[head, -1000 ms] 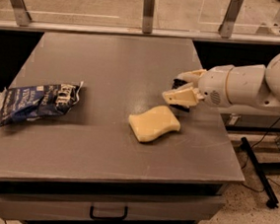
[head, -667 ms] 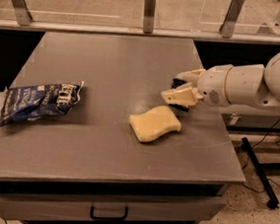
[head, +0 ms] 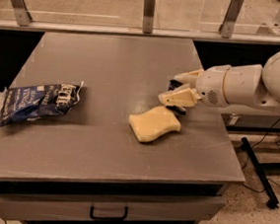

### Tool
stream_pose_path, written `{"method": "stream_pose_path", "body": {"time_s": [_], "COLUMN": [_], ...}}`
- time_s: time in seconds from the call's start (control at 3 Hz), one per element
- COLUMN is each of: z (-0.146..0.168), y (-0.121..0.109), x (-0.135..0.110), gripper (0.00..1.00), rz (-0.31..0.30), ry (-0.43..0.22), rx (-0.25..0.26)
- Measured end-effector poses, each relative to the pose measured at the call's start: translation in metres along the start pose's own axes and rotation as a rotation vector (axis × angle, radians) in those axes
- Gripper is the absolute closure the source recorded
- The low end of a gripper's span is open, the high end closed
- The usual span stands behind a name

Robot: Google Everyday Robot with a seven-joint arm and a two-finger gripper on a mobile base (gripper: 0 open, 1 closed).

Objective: Move rxbar blueberry near sponge

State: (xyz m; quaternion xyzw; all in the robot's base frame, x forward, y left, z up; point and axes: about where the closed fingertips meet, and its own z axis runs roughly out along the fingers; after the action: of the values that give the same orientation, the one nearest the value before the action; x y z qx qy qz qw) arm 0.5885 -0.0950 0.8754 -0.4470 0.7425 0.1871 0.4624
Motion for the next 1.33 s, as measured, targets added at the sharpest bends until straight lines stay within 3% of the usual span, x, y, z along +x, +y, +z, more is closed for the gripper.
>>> {"method": "stream_pose_path", "body": {"time_s": [0.33,1.0,1.33], "z": [0.001,-0.012,-0.046], "y": [0.001,-0.009,-0.024], "x": [-0.001,-0.011,-0.035], "gripper": [0.0,0.0,0.0], "rz": [-0.002,-0.009,-0.043], "ry": [0.0,-0.026,-0.064], "rx": [-0.003,0.02,0.049]}}
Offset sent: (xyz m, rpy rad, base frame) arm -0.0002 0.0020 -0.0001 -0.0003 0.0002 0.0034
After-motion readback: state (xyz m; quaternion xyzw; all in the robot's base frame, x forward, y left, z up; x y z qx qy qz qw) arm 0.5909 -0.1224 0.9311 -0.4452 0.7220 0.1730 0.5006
